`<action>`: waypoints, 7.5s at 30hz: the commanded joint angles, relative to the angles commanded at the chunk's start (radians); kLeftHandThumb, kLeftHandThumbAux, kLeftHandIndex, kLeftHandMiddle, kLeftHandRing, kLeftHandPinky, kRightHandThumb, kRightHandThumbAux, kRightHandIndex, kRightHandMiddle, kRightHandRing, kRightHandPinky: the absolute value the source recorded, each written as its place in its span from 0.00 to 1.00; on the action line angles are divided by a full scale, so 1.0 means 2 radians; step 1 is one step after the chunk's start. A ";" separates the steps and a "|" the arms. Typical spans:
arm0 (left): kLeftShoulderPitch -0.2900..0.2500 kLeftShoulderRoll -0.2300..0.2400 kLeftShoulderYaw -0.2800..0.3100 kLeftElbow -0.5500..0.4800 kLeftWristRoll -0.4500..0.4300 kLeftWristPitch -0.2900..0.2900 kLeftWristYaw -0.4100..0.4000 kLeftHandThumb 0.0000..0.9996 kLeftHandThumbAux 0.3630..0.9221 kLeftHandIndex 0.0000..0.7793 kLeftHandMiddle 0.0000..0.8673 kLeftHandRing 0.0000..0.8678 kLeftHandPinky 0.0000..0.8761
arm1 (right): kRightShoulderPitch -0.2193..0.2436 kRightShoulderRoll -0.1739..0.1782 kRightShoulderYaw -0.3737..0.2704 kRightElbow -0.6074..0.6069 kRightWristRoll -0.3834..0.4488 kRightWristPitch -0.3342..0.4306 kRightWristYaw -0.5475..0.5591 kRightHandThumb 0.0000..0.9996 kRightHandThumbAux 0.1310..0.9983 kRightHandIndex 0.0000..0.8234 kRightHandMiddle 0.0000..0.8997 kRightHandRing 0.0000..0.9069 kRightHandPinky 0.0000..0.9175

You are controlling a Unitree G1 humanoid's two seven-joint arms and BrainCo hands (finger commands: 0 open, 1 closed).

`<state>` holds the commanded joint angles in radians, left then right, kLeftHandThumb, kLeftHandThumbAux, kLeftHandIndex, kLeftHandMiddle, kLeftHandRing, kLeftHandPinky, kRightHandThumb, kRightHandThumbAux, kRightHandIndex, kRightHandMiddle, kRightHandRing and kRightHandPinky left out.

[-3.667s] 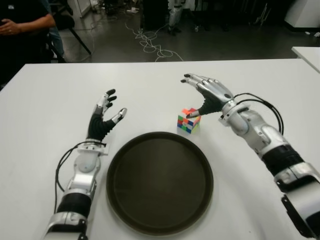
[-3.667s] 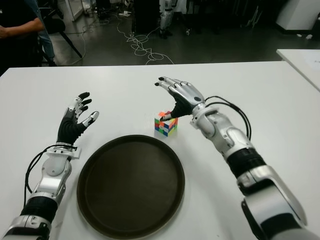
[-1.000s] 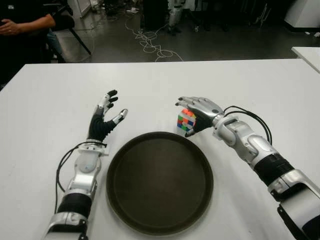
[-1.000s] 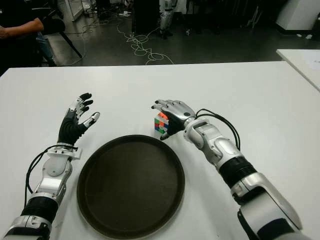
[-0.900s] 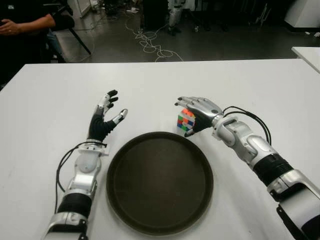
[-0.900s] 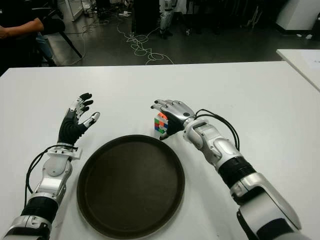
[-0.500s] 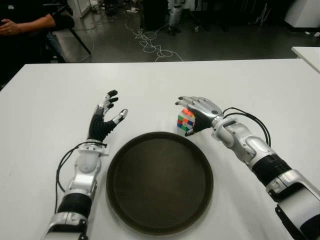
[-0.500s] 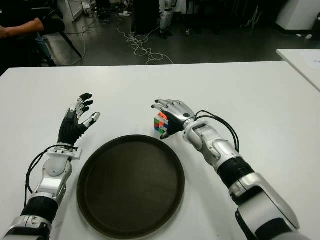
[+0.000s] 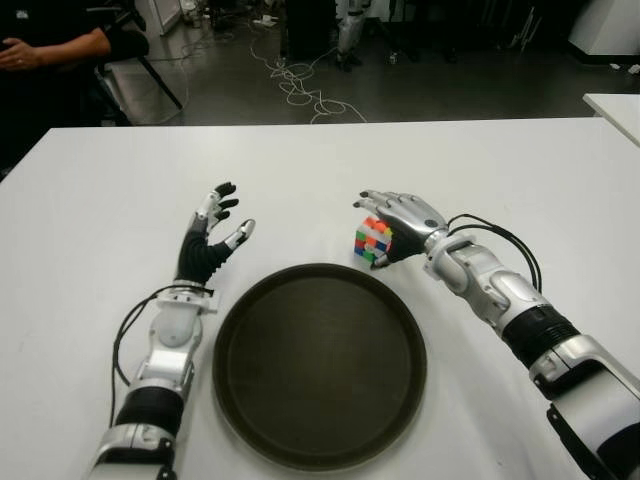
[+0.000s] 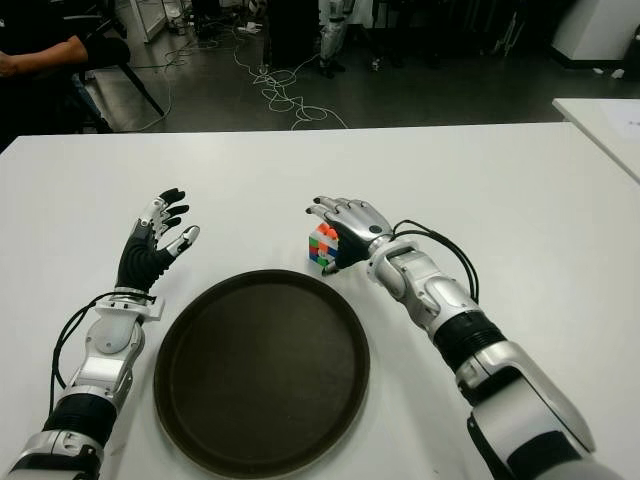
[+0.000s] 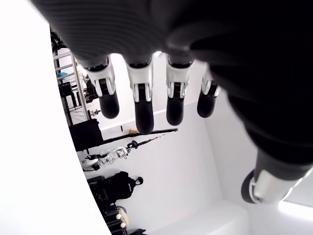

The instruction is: Pick up the Rubik's Cube and put it in the plate

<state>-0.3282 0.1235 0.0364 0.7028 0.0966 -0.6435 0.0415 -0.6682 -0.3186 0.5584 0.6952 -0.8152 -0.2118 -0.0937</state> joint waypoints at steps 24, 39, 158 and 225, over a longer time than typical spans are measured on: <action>0.000 0.001 -0.001 0.000 0.004 -0.002 0.003 0.07 0.42 0.14 0.16 0.13 0.09 | -0.017 0.010 -0.008 0.052 0.010 -0.005 -0.019 0.00 0.74 0.11 0.11 0.16 0.21; -0.001 -0.002 -0.001 0.001 0.003 -0.003 0.004 0.06 0.41 0.12 0.15 0.12 0.09 | -0.026 0.013 -0.011 0.079 0.013 -0.016 -0.032 0.00 0.78 0.14 0.13 0.18 0.24; -0.002 0.000 -0.009 0.002 0.007 -0.010 0.011 0.07 0.42 0.13 0.16 0.14 0.11 | -0.030 0.041 0.015 0.121 0.018 -0.011 -0.050 0.00 0.85 0.28 0.39 0.45 0.47; 0.008 -0.003 -0.008 -0.025 -0.002 0.008 -0.001 0.06 0.41 0.12 0.15 0.11 0.06 | -0.032 0.046 -0.008 0.150 0.032 -0.024 -0.102 0.16 0.88 0.19 0.33 0.40 0.46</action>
<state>-0.3123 0.1180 0.0197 0.6527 0.0929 -0.6284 0.0399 -0.7328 -0.2271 0.5425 0.9954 -0.7512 -0.2607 -0.2976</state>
